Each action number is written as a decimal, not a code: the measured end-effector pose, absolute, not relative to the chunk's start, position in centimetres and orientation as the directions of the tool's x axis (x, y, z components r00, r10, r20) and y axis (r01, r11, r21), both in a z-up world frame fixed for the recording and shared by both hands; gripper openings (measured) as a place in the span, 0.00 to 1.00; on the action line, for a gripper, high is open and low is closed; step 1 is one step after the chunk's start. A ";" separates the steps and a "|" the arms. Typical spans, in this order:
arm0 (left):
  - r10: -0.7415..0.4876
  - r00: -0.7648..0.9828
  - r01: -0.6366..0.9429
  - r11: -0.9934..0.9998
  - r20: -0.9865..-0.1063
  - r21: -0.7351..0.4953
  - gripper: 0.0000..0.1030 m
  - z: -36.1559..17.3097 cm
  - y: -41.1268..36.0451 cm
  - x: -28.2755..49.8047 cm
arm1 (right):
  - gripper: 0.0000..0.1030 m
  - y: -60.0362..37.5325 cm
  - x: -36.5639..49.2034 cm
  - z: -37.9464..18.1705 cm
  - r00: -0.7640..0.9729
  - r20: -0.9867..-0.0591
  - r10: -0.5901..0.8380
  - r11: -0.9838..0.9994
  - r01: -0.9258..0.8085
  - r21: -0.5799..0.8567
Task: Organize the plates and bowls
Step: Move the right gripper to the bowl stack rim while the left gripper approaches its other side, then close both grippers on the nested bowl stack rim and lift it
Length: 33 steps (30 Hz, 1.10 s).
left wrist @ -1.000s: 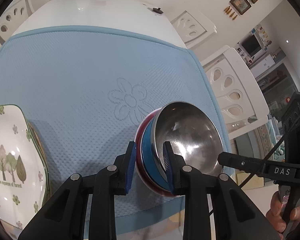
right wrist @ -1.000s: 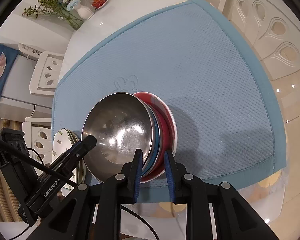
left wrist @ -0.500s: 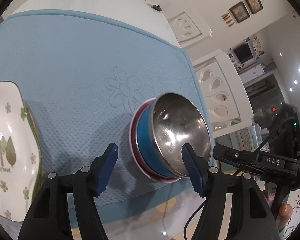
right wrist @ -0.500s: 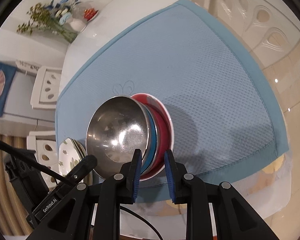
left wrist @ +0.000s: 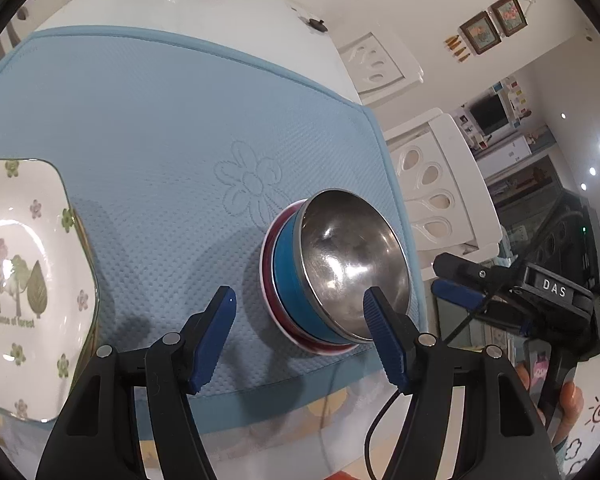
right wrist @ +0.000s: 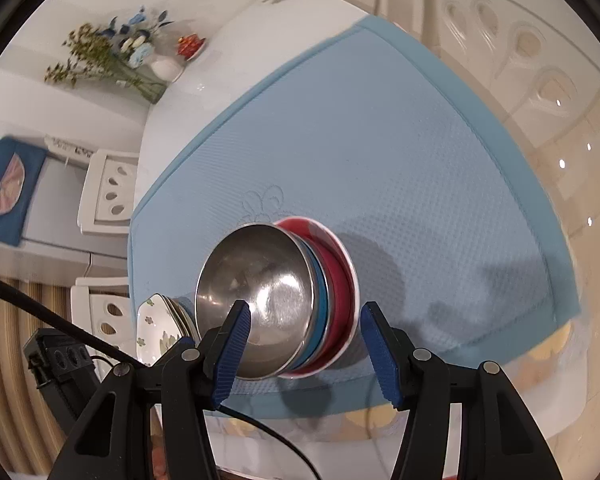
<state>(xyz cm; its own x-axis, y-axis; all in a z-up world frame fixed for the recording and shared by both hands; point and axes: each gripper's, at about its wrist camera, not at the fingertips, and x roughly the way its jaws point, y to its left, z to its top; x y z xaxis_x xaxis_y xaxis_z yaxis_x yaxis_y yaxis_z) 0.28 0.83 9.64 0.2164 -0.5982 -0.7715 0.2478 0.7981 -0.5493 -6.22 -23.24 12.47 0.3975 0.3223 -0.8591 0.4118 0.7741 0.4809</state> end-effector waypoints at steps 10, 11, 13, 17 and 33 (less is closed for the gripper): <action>-0.576 0.214 0.150 0.817 -0.789 -0.556 0.62 7.6 -1.5 1.2 | 0.54 -23.4 -4.8 10.8 0.349 -0.909 0.229 0.886 0.312 0.343; -0.588 0.201 0.135 0.809 -0.783 -0.573 0.62 7.1 -1.8 1.5 | 0.54 -23.4 -4.6 10.3 0.336 -0.911 0.239 0.887 0.305 0.345; -0.591 0.195 0.110 0.806 -0.783 -0.582 0.65 6.5 -1.9 1.8 | 0.54 -23.9 -4.1 9.1 0.313 -0.910 0.271 0.884 0.294 0.364; -0.583 0.204 0.065 0.810 -0.787 -0.583 0.65 5.3 -1.9 2.4 | 0.54 -23.9 -3.2 6.9 0.284 -0.896 0.341 0.864 0.282 0.417; -0.599 0.193 -0.026 0.789 -0.777 -0.614 0.63 1.8 -1.0 2.1 | 0.53 -23.3 -3.2 4.0 0.295 -0.875 0.384 0.879 0.175 0.444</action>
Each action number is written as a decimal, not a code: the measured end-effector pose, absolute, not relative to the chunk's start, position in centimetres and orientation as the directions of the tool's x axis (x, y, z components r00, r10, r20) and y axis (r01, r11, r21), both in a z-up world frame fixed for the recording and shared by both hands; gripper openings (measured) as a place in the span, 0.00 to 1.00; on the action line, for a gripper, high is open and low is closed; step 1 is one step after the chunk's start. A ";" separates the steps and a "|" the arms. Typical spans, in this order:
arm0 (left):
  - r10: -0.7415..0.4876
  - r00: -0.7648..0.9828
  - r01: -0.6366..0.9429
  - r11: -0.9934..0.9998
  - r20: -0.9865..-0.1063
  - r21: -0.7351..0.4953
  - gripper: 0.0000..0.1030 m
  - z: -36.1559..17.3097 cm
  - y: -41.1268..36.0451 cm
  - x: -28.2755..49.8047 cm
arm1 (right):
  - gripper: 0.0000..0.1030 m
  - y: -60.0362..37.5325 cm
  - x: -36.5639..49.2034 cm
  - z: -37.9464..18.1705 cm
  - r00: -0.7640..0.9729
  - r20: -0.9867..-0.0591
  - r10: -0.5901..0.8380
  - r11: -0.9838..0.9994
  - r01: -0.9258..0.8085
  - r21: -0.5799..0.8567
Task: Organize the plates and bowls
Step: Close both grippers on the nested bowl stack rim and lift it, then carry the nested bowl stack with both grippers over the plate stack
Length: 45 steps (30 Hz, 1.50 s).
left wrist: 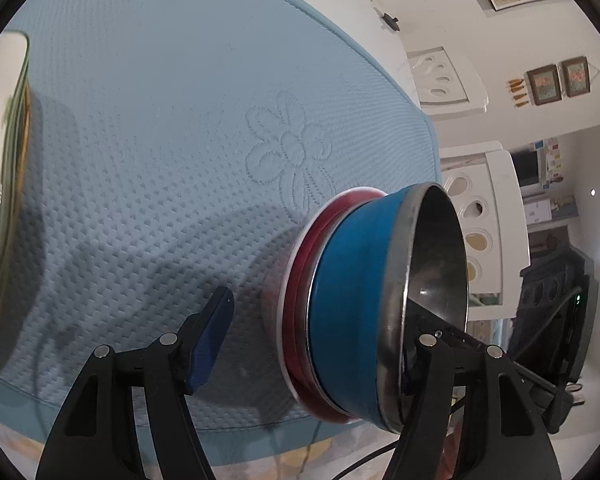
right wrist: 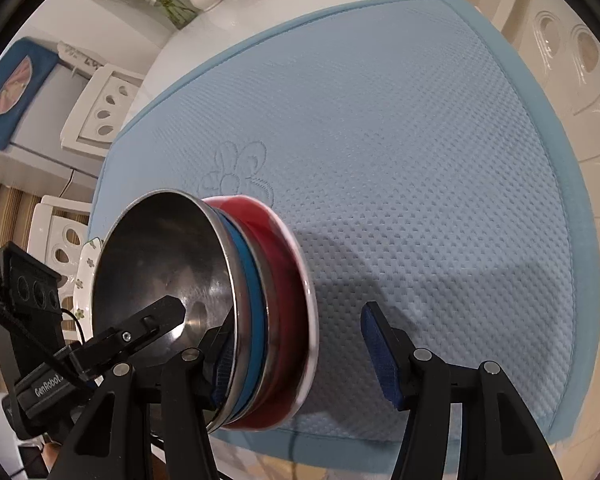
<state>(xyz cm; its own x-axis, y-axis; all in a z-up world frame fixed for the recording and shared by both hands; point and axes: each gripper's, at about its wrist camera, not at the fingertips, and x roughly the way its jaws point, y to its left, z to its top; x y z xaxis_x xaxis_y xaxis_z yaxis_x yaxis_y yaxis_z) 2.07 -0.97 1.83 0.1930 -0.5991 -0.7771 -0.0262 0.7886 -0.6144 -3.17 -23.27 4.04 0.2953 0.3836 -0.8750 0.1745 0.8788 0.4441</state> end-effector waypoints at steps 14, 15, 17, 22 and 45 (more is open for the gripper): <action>-0.596 0.228 0.018 0.793 -0.770 -0.609 0.42 2.1 -1.7 1.7 | 0.43 -22.4 -2.9 3.7 0.346 -0.825 0.448 0.847 0.131 0.515; -0.592 0.231 0.020 0.796 -0.772 -0.605 0.42 2.1 -1.8 1.7 | 0.43 -22.2 -2.9 3.8 0.349 -0.828 0.439 0.855 0.123 0.504; -0.581 0.239 0.033 0.806 -0.778 -0.591 0.42 2.4 -2.0 1.6 | 0.43 -21.9 -3.0 4.1 0.355 -0.835 0.421 0.869 0.107 0.483; -0.571 0.239 0.054 0.816 -0.785 -0.576 0.41 2.7 -2.2 1.6 | 0.38 -21.0 -2.8 4.8 0.380 -0.841 0.385 0.896 0.066 0.440; -0.513 0.351 -0.068 0.821 -0.783 -0.568 0.40 6.9 0.2 -1.1 | 0.38 -19.1 -2.2 6.6 0.267 -0.867 0.422 0.880 0.110 0.462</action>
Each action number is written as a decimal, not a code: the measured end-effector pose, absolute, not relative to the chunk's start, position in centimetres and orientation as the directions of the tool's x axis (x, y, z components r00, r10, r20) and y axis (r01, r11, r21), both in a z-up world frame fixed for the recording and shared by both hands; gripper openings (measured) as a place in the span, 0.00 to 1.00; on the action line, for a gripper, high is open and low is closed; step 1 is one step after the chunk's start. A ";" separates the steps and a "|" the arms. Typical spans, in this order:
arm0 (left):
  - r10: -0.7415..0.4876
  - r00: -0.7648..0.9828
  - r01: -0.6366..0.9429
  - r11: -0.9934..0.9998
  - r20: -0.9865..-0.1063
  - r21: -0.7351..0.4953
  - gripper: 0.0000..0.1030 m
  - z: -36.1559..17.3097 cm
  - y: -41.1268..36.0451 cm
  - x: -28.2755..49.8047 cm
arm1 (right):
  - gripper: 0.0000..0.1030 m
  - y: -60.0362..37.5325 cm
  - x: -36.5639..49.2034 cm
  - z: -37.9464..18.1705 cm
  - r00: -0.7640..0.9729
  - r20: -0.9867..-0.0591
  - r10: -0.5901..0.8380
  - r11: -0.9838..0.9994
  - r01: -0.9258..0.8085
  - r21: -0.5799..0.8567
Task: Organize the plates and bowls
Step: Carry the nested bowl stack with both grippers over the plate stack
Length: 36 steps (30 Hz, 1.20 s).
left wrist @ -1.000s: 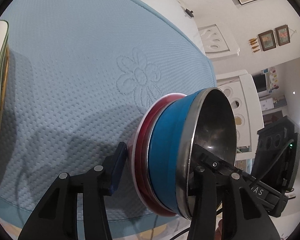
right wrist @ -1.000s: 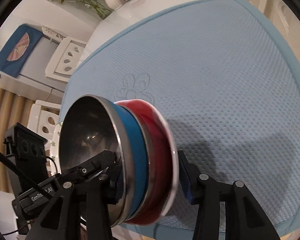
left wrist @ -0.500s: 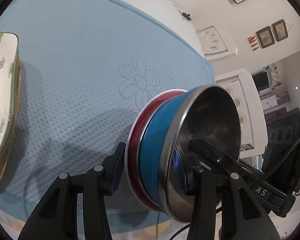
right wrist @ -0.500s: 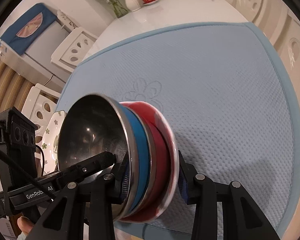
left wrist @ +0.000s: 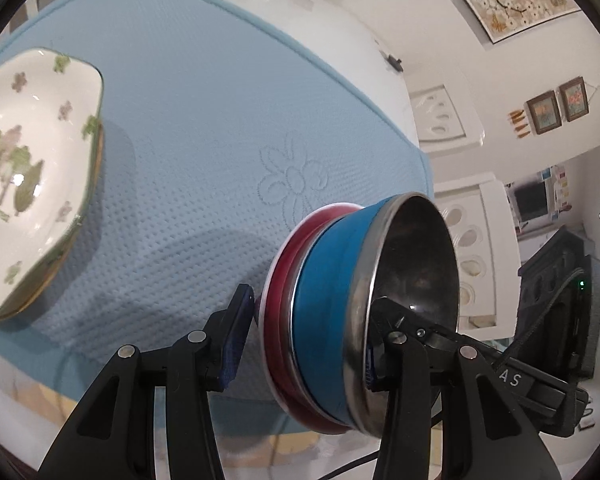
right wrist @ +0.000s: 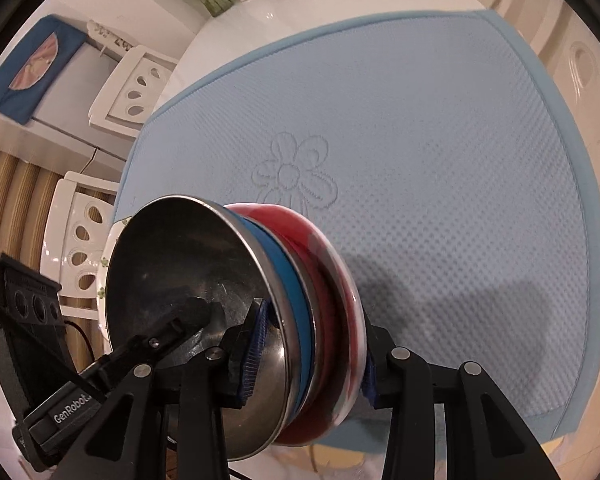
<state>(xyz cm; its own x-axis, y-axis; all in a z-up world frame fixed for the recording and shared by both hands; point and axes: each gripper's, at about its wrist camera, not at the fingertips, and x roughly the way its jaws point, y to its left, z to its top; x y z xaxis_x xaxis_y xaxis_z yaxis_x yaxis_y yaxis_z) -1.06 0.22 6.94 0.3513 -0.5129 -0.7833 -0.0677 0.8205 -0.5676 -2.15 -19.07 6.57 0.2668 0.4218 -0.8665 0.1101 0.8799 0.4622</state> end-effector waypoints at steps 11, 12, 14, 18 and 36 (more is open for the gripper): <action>-0.489 0.471 -0.060 0.812 -0.734 -0.580 0.40 12.6 5.6 -1.7 | 0.38 -14.3 -1.5 12.0 0.326 -0.833 0.446 0.875 0.036 0.482; -0.486 0.480 -0.056 0.814 -0.731 -0.578 0.40 13.1 6.6 -1.7 | 0.38 -13.5 -1.4 12.3 0.330 -0.830 0.449 0.874 0.031 0.485; -0.475 0.495 -0.049 0.821 -0.727 -0.569 0.40 13.8 8.5 -1.6 | 0.38 -11.6 -1.1 12.8 0.335 -0.820 0.464 0.867 0.020 0.498; -0.465 0.502 -0.044 0.829 -0.730 -0.558 0.40 14.4 12.5 -1.2 | 0.38 -7.5 -0.3 13.4 0.324 -0.818 0.475 0.861 0.018 0.508; -0.486 0.409 -0.070 0.827 -0.773 -0.557 0.40 8.9 24.3 1.9 | 0.38 6.1 3.5 9.4 0.236 -0.873 0.427 0.890 0.062 0.452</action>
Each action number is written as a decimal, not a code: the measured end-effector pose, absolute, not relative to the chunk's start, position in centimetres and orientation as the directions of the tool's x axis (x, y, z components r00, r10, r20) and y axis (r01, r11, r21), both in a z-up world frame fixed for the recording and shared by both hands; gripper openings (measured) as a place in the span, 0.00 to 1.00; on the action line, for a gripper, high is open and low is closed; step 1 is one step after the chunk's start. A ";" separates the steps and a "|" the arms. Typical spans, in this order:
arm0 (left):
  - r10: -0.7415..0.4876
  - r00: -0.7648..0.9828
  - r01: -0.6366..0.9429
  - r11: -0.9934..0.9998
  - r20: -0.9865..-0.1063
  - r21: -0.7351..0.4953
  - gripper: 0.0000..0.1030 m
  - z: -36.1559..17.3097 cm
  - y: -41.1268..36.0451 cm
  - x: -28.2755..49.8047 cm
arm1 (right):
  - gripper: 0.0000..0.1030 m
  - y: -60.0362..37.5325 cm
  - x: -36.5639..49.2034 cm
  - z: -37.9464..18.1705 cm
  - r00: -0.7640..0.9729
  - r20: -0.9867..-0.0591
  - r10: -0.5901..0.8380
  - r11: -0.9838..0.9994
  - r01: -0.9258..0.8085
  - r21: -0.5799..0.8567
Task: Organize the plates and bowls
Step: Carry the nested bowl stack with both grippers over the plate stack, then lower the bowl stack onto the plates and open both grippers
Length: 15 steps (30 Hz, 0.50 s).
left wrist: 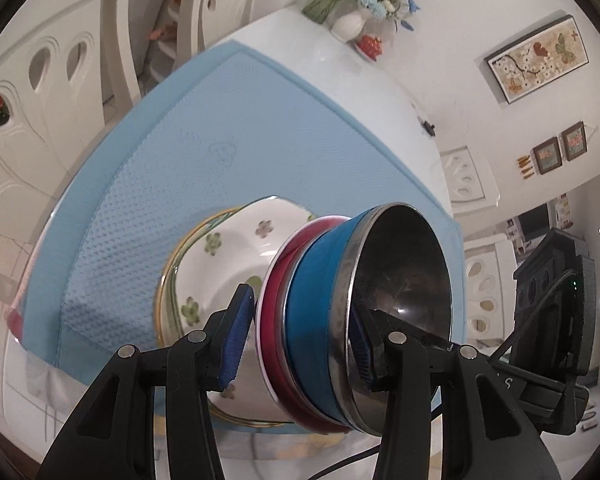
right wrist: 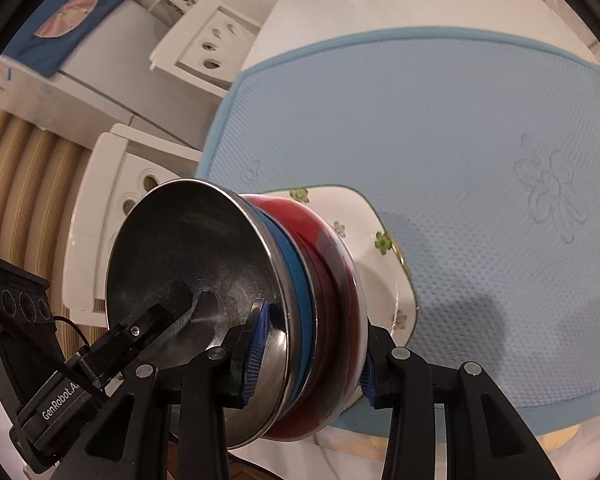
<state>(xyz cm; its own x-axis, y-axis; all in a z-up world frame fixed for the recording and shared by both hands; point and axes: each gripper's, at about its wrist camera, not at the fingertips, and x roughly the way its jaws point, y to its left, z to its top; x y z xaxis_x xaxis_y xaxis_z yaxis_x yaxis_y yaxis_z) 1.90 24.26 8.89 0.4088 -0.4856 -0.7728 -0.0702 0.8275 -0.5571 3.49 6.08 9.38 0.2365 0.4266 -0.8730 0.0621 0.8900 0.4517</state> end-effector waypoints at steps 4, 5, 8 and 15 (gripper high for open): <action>-0.502 0.371 -0.044 0.831 -0.781 -0.555 0.40 7.6 24.5 2.4 | 0.38 6.2 3.7 8.1 0.233 -0.883 0.409 0.889 0.118 0.443; -0.502 0.363 -0.037 0.834 -0.785 -0.551 0.40 7.4 24.4 2.5 | 0.38 6.2 3.8 7.8 0.230 -0.885 0.406 0.888 0.130 0.441; -0.499 0.346 -0.006 0.846 -0.795 -0.533 0.40 7.1 23.9 2.8 | 0.38 6.1 3.9 7.3 0.236 -0.886 0.399 0.884 0.156 0.440; -0.522 0.335 0.023 0.837 -0.784 -0.547 0.40 7.0 24.2 2.9 | 0.38 5.8 3.6 7.0 0.252 -0.873 0.418 0.861 0.196 0.469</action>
